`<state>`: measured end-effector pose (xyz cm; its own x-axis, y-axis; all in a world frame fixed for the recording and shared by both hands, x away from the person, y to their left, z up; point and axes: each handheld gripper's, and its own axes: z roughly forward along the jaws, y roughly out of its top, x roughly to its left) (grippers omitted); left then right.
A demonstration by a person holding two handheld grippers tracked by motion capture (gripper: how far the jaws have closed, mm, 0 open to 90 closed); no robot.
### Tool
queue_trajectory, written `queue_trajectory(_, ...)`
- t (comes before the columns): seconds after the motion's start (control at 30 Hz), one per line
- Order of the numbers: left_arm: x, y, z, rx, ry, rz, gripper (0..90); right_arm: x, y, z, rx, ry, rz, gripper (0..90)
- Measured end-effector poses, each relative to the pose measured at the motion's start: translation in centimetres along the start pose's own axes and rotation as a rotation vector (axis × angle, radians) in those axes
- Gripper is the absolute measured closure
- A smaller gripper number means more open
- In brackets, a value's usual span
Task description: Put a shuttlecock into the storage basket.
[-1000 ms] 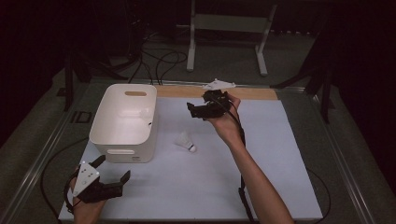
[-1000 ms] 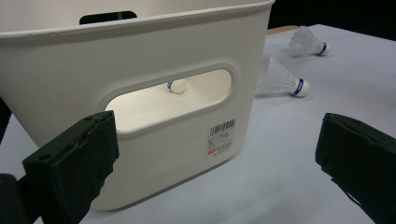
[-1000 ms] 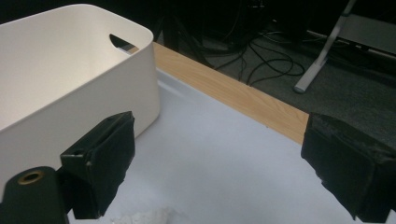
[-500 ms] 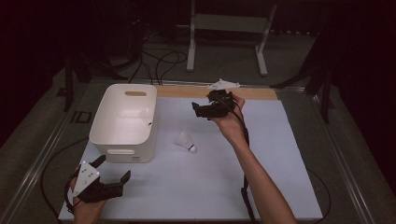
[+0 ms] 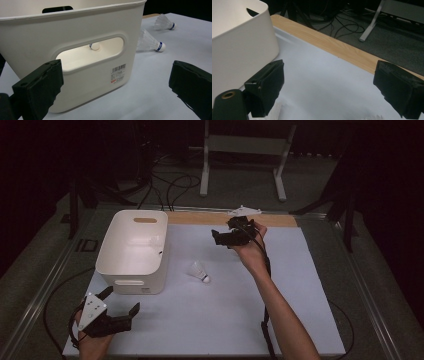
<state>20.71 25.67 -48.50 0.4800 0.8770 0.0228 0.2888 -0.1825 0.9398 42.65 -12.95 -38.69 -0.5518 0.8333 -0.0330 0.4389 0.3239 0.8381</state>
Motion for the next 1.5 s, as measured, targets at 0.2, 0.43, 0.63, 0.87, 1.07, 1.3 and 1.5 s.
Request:
queue_trajectory(0.2, 0.0, 0.0, 0.0, -0.001, 0.001, -0.001, 0.0, -0.5, -0.4, 0.2, 0.010, -0.011, 0.012, 9.7)
queue_trajectory(0.43, 0.0, 0.0, 0.0, 0.000, 0.000, 0.000, 0.0, -1.2, -1.0, 0.4, 0.022, -0.024, 0.024, 9.7)
queue_trajectory(0.63, 0.0, 0.0, 0.0, 0.001, -0.002, 0.002, 0.0, -1.7, -1.3, 0.5, 0.022, -0.034, 0.043, 9.8)
queue_trajectory(0.87, 0.0, 0.0, 0.0, -0.001, -0.002, -0.001, 0.0, -2.1, -1.6, 0.7, 0.031, -0.048, 0.051, 9.9)
queue_trajectory(1.07, 0.0, 0.0, 0.0, -0.003, -0.002, 0.000, 0.0, -2.5, -2.0, 0.8, 0.036, -0.058, 0.066, 10.1)
queue_trajectory(1.3, -0.1, 0.0, 0.1, -0.001, -0.004, -0.001, 0.0, -3.1, -2.7, 1.3, 0.046, -0.071, 0.081, 10.1)
queue_trajectory(1.5, 0.0, 0.0, 0.0, -0.003, -0.002, -0.001, 0.0, -3.7, -3.0, 1.4, 0.044, -0.087, 0.099, 10.1)
